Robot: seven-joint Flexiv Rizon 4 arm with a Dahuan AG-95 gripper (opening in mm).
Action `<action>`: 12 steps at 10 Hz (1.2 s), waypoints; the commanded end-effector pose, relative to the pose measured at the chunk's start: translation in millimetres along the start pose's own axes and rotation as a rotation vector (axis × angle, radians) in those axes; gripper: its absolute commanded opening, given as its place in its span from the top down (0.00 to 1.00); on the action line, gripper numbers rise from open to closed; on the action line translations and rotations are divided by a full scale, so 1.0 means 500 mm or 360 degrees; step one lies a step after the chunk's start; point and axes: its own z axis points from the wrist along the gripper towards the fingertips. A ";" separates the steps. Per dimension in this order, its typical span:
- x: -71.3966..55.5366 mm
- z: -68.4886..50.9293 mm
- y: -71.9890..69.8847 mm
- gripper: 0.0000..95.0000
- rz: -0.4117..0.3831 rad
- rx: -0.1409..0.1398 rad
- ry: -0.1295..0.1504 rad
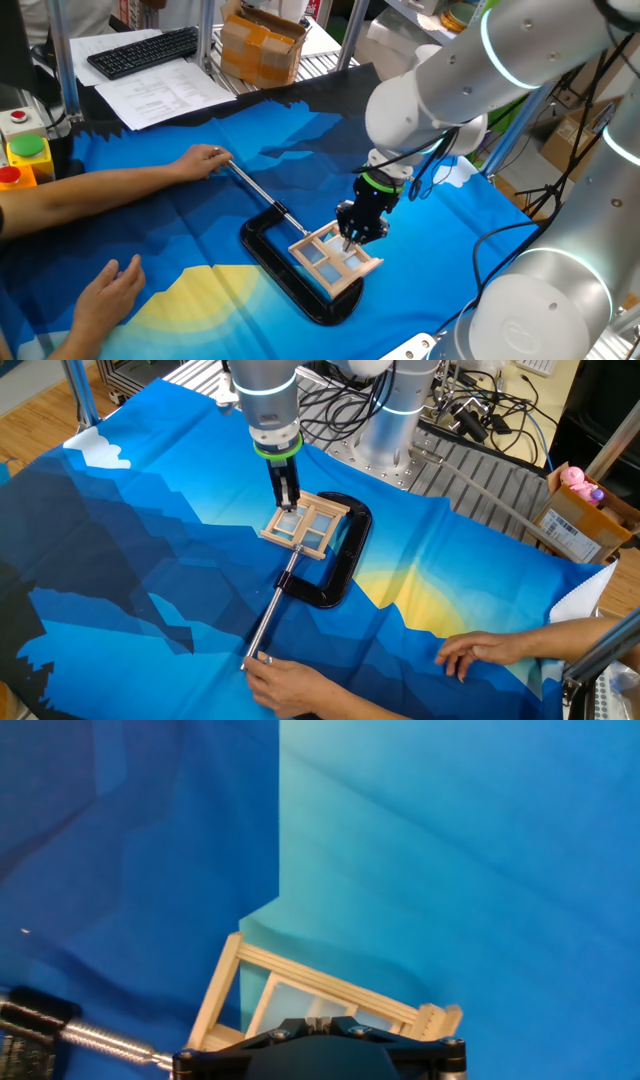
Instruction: Open a sliding window
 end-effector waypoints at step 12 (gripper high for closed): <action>-0.003 0.014 0.003 1.00 0.0005 -0.0035 -0.0029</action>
